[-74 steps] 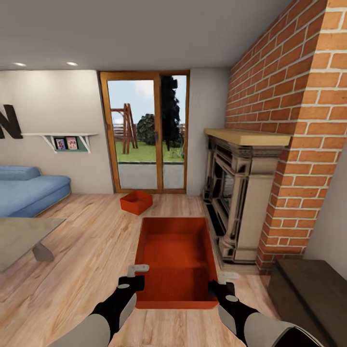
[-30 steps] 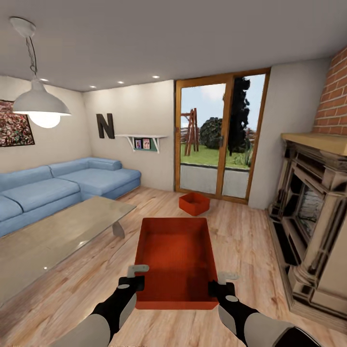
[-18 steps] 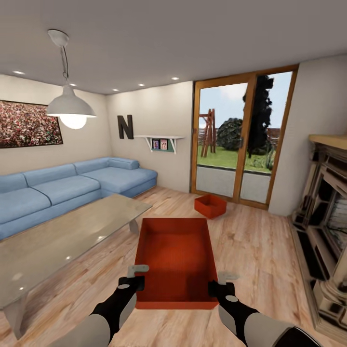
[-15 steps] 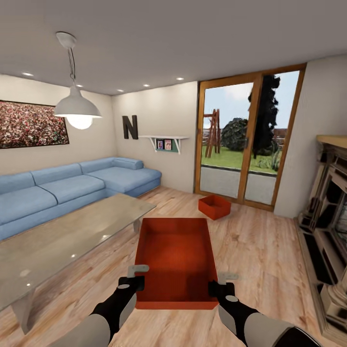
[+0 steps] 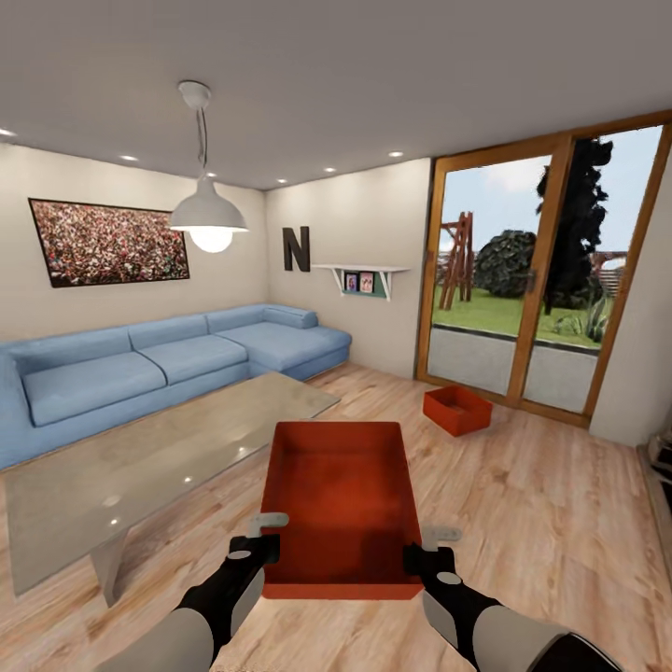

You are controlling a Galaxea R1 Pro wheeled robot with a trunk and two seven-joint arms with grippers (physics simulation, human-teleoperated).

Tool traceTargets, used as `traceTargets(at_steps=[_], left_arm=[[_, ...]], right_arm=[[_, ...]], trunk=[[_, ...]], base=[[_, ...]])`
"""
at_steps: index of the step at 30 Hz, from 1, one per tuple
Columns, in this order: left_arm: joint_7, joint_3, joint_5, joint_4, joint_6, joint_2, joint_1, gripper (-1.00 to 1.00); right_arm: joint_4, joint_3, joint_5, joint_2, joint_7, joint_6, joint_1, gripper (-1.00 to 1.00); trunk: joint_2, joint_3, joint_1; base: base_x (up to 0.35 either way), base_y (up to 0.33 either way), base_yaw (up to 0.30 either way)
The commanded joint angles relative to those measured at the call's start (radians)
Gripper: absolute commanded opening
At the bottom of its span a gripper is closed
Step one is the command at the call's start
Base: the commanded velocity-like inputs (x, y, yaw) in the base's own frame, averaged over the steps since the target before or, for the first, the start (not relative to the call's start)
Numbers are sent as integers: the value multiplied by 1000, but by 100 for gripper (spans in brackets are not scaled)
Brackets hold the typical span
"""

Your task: Move the two storage containers from the living room to the garage. In the garage, place one container on the floor and stack the other container on top of it (either order is fine).

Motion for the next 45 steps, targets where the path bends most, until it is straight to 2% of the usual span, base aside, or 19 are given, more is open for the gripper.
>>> traceTargets(at_steps=[1,45], left_arm=[[-1,24,30,-1,6,-2,-1,-100],[-1,24,30,-5,6,-2,-1,-100]], right_arm=[[-1,5,-6,0,5,-5,-1,-100],[-1,5,-6,0,5,-5,-1,-100]], trunk=[[-1,-1,0],[-1,20,0]], base=[[0,0,300],[0,0,300]])
